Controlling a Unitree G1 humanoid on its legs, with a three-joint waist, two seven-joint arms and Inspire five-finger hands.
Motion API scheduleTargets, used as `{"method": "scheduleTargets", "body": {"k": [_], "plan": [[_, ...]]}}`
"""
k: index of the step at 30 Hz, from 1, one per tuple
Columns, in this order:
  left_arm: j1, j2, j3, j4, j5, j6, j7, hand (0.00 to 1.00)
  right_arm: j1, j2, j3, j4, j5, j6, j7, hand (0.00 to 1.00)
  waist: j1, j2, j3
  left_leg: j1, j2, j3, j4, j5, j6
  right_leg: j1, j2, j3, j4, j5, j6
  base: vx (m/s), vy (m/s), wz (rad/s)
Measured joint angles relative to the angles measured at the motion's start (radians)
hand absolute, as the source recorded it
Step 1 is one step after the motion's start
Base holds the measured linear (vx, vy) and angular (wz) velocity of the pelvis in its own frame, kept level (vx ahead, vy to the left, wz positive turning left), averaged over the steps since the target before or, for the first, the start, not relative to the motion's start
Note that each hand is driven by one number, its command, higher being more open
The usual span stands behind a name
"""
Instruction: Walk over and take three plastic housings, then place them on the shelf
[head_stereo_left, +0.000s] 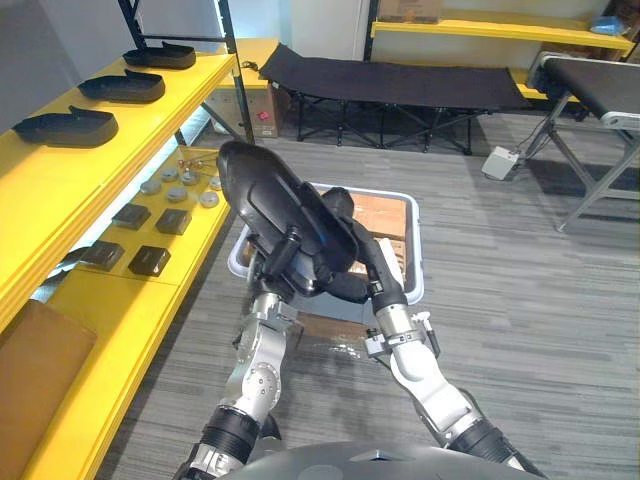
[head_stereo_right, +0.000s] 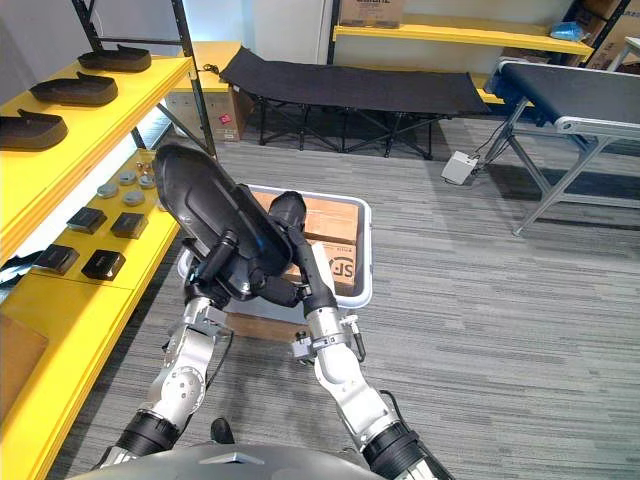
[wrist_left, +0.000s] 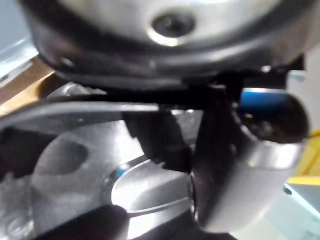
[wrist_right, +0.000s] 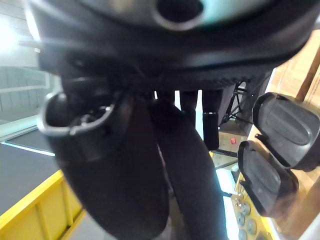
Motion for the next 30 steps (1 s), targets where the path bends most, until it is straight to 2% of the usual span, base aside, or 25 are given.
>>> {"method": "scheduleTargets", "body": {"k": [1,2,4,9,13,16,21,25,27,30], "plan": [[0.001,0.000,0.003,-0.007,0.033,0.000,0.020,0.00,0.003,0.001,0.001,0.000,0.011,0.000,0.005,1.00,0.000,0.000,0.000,-0.001,0.000,-0.001,0.000,0.000,0.000,0.001,0.000,-0.002,0.000,0.000,0.000,0.00,0.009,0.13],[0.001,0.001,0.014,-0.029,0.176,-0.002,0.098,0.00,0.011,0.001,0.012,0.000,0.047,0.001,0.027,1.00,0.000,0.000,0.000,-0.002,-0.001,-0.005,0.000,0.000,-0.001,0.001,0.000,-0.006,0.000,-0.001,-0.001,0.00,0.018,0.06],[0.003,0.001,0.039,-0.064,0.352,-0.001,0.181,0.00,0.019,0.000,0.043,0.000,0.066,0.001,0.047,1.00,0.000,0.000,0.000,-0.003,-0.001,-0.006,0.000,0.000,-0.001,0.002,0.000,-0.006,0.000,-0.001,-0.002,0.00,0.012,0.02],[0.048,0.009,0.064,-0.163,0.688,0.001,0.315,0.00,0.039,0.001,0.059,-0.034,0.097,0.003,0.064,1.00,0.000,0.004,-0.003,-0.004,-0.002,-0.007,0.000,0.000,-0.002,0.001,-0.001,-0.009,0.000,-0.002,-0.003,0.00,0.000,0.00],[0.089,0.020,0.081,-0.169,0.805,0.006,0.387,0.00,0.074,0.000,0.044,-0.094,0.275,-0.001,0.150,1.00,-0.003,0.014,-0.009,-0.004,-0.001,-0.006,0.000,-0.001,-0.003,0.000,0.000,-0.008,0.000,-0.004,-0.002,0.00,0.000,0.00],[0.132,0.028,0.108,-0.169,0.869,0.005,0.419,0.00,0.125,0.000,-0.018,-0.130,0.436,-0.002,0.248,1.00,-0.002,0.015,-0.009,-0.004,0.000,-0.004,0.000,-0.002,-0.004,-0.001,0.000,-0.006,0.000,-0.005,-0.002,0.00,0.000,0.00],[0.206,0.053,0.169,-0.170,0.847,-0.005,0.419,0.00,0.208,-0.001,-0.185,-0.131,0.478,-0.001,0.327,1.00,-0.002,0.015,-0.010,-0.004,0.001,0.008,0.000,-0.005,-0.006,-0.008,0.000,0.004,-0.005,-0.005,-0.002,0.01,0.009,-0.07],[0.290,0.054,0.208,-0.221,0.622,-0.046,0.325,0.00,0.296,-0.010,-0.324,-0.129,0.465,0.004,0.343,1.00,-0.006,0.017,-0.011,-0.004,0.002,0.022,0.000,-0.010,-0.007,-0.017,-0.003,0.017,-0.004,-0.005,-0.002,0.02,0.009,-0.10],[0.330,0.053,0.225,-0.264,0.451,-0.074,0.214,0.00,0.328,-0.035,-0.370,-0.119,0.441,0.025,0.327,1.00,-0.008,0.017,-0.011,-0.004,0.002,0.022,0.000,-0.010,-0.007,-0.017,-0.003,0.017,0.000,-0.006,-0.001,0.03,0.009,-0.01],[0.352,0.053,0.231,-0.296,0.385,-0.088,0.128,0.00,0.325,-0.040,-0.387,-0.106,0.421,0.028,0.303,1.00,-0.005,0.019,-0.012,-0.004,0.002,0.021,0.000,-0.010,-0.007,-0.017,-0.002,0.016,0.000,-0.007,-0.002,0.00,0.000,0.00]]}}
